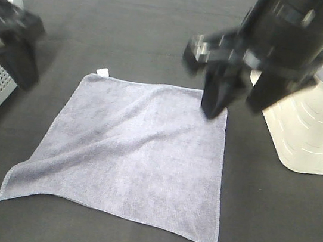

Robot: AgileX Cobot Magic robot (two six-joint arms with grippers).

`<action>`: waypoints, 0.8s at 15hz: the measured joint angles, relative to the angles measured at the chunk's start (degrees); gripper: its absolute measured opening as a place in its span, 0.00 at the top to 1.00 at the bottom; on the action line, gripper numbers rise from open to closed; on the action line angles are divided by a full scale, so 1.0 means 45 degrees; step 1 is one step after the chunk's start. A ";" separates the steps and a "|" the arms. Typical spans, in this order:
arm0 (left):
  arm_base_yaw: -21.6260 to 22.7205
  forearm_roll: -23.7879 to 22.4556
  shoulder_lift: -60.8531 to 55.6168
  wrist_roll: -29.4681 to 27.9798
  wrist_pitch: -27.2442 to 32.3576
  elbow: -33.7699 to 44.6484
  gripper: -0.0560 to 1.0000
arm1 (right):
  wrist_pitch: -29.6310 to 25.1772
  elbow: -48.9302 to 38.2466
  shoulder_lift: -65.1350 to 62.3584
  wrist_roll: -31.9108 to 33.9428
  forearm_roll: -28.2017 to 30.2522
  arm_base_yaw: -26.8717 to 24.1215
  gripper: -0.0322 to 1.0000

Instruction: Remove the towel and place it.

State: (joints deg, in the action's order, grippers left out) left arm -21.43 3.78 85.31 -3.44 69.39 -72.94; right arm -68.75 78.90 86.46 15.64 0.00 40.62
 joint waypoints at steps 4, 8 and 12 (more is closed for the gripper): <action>0.0828 -0.2292 -0.1795 -0.1210 0.0025 0.0000 0.32 | -0.0153 0.0726 -0.1070 0.0204 0.0267 -0.2177 0.37; 0.3578 -0.2317 -0.2534 -0.0535 0.0038 0.0000 0.32 | -0.0166 0.0726 -0.2394 -0.0675 0.0471 -0.5551 0.37; 0.4087 -0.1744 -0.3603 -0.0153 0.0051 0.0025 0.32 | -0.0166 -0.0547 -0.4291 -0.1171 0.0407 -0.6150 0.37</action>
State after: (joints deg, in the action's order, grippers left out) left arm -3.04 -4.07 69.10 -4.13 69.61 -72.82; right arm -69.50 76.43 67.15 10.37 1.83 12.95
